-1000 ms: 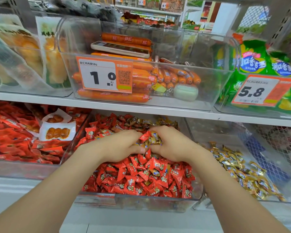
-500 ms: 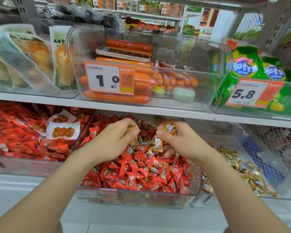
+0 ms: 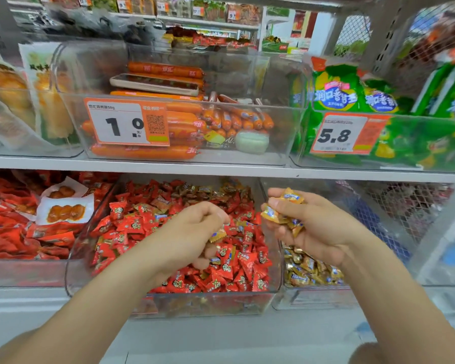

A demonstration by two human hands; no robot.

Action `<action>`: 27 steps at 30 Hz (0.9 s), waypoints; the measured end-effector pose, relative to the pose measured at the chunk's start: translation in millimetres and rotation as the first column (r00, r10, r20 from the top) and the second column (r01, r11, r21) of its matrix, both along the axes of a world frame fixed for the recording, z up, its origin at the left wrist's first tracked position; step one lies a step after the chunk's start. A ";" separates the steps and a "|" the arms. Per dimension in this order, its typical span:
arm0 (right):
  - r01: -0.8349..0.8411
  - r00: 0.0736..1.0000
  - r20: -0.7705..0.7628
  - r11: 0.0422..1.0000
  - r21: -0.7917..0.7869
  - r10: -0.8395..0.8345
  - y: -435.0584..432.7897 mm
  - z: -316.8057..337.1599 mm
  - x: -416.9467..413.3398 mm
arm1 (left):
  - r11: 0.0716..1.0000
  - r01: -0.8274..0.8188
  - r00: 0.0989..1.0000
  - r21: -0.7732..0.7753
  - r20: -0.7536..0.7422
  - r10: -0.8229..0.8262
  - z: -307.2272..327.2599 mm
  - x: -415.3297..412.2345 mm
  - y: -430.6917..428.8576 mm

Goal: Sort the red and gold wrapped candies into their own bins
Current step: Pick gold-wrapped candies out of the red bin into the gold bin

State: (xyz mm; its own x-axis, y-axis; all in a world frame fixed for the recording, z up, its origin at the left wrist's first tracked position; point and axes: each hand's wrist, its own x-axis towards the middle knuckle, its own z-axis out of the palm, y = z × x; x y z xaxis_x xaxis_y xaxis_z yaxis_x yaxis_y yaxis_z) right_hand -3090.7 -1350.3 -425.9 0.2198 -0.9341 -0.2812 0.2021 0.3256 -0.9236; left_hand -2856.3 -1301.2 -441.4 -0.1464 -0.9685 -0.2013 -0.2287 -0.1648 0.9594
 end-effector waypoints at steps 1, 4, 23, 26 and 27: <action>0.070 0.997 -0.013 0.998 -0.002 -0.070 0.7 -0.2 -13.9 | 0.999 0.017 0.999 0.037 -0.043 -0.015 2.3 -12.3 3.6; 0.266 0.934 -0.220 0.960 -0.092 -0.280 -3.6 -12.8 -53.9 | 0.991 0.075 0.989 0.109 -0.133 -0.060 9.6 -53.9 10.6; -0.016 0.571 -0.725 0.877 -0.480 -0.386 4.0 -37.1 -116.2 | 0.719 0.485 0.657 -0.498 0.750 0.076 -16.5 -166.8 -22.8; -0.152 0.623 -0.698 0.821 -0.551 -0.353 12.9 -25.9 -72.6 | 0.687 0.442 0.670 -0.577 0.721 0.175 -9.5 -113.4 -6.6; -0.198 0.631 -0.696 0.796 -0.573 -0.344 16.0 -22.1 -57.2 | 0.712 0.405 0.671 -0.574 0.715 0.195 -10.5 -92.2 -8.0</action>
